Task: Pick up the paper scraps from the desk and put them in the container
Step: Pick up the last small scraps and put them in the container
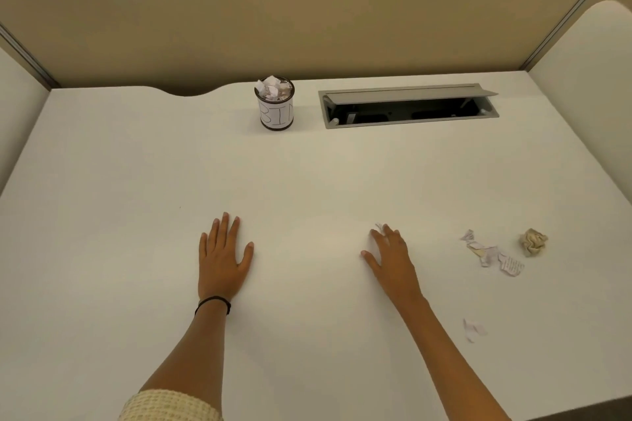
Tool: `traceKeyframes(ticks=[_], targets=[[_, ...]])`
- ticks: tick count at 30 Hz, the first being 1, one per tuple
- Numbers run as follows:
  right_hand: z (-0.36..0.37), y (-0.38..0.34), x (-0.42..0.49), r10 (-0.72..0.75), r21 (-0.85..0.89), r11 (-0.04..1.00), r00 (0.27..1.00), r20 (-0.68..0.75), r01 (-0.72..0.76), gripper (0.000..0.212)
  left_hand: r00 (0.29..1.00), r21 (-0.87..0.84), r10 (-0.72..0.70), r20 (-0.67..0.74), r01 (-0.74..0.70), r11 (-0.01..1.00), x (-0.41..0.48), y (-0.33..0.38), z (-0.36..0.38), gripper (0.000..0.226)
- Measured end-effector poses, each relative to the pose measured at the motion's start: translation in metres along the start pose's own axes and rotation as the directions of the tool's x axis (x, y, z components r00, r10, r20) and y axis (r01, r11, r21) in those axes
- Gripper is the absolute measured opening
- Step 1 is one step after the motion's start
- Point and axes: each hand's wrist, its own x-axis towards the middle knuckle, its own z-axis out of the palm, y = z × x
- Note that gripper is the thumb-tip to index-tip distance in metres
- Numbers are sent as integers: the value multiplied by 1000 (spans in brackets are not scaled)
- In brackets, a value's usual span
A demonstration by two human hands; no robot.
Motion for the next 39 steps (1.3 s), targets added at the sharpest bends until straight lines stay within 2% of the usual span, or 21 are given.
traceKeyframes(ticks=[4, 7, 9, 10, 12, 13, 17, 19, 20, 22, 23, 26, 27, 29, 32, 36, 39], targets=[[19, -20, -13, -31, -46, 999, 998, -46, 29, 41, 1000, -1, -3, 2, 3, 1000, 1, 0, 1, 68], [30, -33, -19, -15, 172, 985, 1000, 14, 13, 40, 1000, -1, -7, 3, 7, 1000, 2, -1, 1, 68], [36, -41, -21, -68, 223, 973, 998, -4, 67, 30, 1000, -2, -5, 6, 5, 1000, 1, -1, 0, 69], [37, -45, -20, -93, 222, 970, 995, -36, 98, 23, 1000, -4, -5, 8, 5, 1000, 2, 0, 0, 69], [41, -52, -14, -179, 89, 978, 979, -93, 187, 24, 1000, -16, -6, 7, 6, 1000, 2, 0, 0, 68], [42, -54, -11, -232, 42, 971, 969, -81, 236, 25, 1000, -20, -7, 4, 7, 1000, 2, 0, 0, 68], [48, -68, 8, -329, 103, 940, 944, 20, 325, 27, 1000, -29, -9, -4, 9, 1000, 1, 0, 0, 66], [51, -74, 21, -370, 132, 925, 921, 117, 355, 25, 1000, -32, -11, -3, 11, 999, 2, 1, 0, 66], [52, -76, 29, -375, 123, 926, 910, 174, 358, 26, 1000, -29, -14, -1, 14, 999, 2, 0, 0, 65], [51, -82, 47, -386, 99, 922, 900, 200, 373, 26, 1000, -16, -15, 4, 15, 1000, 2, 0, 0, 65], [49, -86, 55, -386, 110, 922, 906, 173, 372, 24, 1000, -11, -14, 5, 15, 1000, 2, 0, 0, 64], [33, -103, 84, -214, 317, 929, 976, 48, 189, 26, 1000, -1, -19, 8, 19, 1000, 2, 0, -1, 63], [28, -108, 96, -180, 360, 917, 984, -14, 173, 27, 1000, -2, -22, 7, 22, 1000, 3, 1, -1, 63], [18, -121, 124, -101, 435, 888, 987, -124, 145, 22, 1000, -6, -26, 8, 26, 1000, 3, 1, -1, 62], [-1, -152, 169, 58, 582, 810, 977, -204, 74, 17, 999, 13, -28, 19, 28, 1000, 3, 1, -1, 62], [-33, -205, 231, 76, 638, 760, 957, -280, 126, 16, 999, 16, -32, 25, 31, 999, 4, 2, -2, 62], [-51, -241, 265, 1, 584, 782, 936, -353, 219, 16, 999, 29, -35, 26, 34, 999, 3, 2, -2, 62]])
